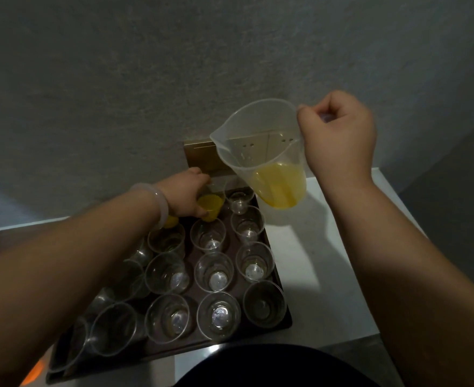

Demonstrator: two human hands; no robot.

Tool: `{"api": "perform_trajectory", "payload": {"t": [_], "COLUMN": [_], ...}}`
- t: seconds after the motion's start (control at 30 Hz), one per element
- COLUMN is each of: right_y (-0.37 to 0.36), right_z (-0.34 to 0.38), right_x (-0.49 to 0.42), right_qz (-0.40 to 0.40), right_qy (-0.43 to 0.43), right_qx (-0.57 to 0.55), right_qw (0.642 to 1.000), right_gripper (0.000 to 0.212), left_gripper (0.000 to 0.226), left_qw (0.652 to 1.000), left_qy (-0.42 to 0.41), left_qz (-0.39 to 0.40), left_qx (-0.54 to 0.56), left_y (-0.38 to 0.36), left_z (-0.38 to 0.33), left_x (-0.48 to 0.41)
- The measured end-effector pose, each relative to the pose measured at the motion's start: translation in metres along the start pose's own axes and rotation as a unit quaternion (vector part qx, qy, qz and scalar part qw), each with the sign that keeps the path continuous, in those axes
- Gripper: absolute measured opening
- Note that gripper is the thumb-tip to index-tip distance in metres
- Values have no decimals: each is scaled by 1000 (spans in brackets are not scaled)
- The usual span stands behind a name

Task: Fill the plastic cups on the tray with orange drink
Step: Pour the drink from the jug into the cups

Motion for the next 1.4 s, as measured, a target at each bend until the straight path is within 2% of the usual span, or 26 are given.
{"api": "perform_trajectory", "payload": {"t": [0.2, 0.47, 0.77, 1.0, 1.27, 1.4], "right_y": [2, 1, 1, 9, 18, 18], "right_z": [-6, -10, -11, -16, -32, -41], "right_x": [0, 0, 3, 3, 6, 11], "right_qz": [-7, -13, -16, -36, -63, -62], "right_qy": [6, 2, -8, -18, -35, -55], "right_qx": [-3, -17, -23, -22, -23, -24], "right_qw": [1000, 1000, 1000, 999, 997, 996], "right_gripper": [33, 34, 33, 33, 35, 34], "left_gripper": [79, 80, 85, 67, 84, 84], "left_qw": [1000, 998, 999, 998, 999, 999], "left_qy": [-3, -24, -10, -32, -41, -51], "left_qz": [8, 17, 33, -51, -13, -6], "left_qx": [-11, -58, -40, 22, 6, 2], "left_y": [-3, -3, 1, 21, 8, 3], "left_z": [3, 6, 8, -12, -41, -45], "left_x": [-4, -7, -5, -3, -15, -23]}}
Point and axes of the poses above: each hand's wrist, its own x-axis away from the middle knuckle, its own y-axis out of the back of the hand, z = x × y, the point moved 2 cm from there along -x, towards the middle knuckle, and after that the axes turned 10 degrees about y, right-handed, at the moved point
